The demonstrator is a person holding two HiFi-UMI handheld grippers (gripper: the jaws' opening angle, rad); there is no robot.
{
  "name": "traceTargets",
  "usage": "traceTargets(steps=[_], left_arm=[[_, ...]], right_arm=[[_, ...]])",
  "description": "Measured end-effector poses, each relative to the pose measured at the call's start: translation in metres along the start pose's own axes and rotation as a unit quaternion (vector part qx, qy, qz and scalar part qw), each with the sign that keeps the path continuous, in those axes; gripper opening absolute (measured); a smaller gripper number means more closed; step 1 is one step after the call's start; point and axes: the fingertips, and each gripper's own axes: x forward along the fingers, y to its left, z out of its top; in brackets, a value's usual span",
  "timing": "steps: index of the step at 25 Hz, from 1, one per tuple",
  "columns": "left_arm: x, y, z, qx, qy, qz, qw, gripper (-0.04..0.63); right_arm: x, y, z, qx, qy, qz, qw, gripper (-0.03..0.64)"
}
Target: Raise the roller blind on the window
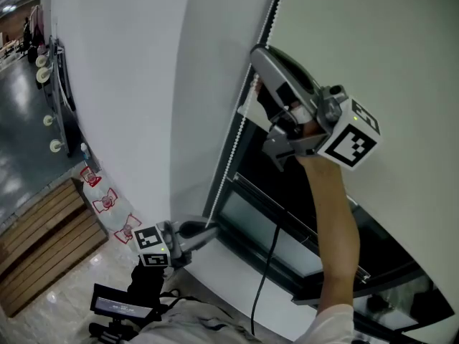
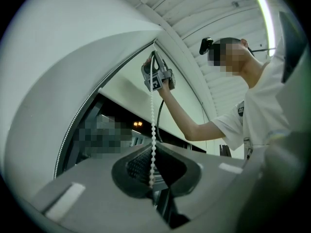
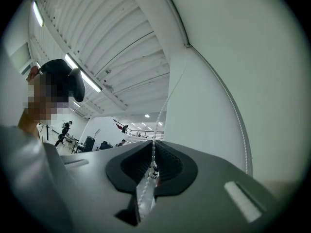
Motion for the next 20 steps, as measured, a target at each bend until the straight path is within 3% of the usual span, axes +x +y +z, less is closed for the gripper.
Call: traceTargets(steps=[14,20], left_arm=[[0.007,0.006,0.006,-0.015,0.005,0.001,0.9999,-0.002],[0.003,-0.001,-0.008,-0.012,0.014,-0.005,0.9998,-0.002]], right_arm=[[-0.008,-0.008,-0.005,0.012,-0.002,-0.043,0.999,0.014],[-0.024,0.011,-0.04,0.016,0.006,-0.051,0.999,0.014]])
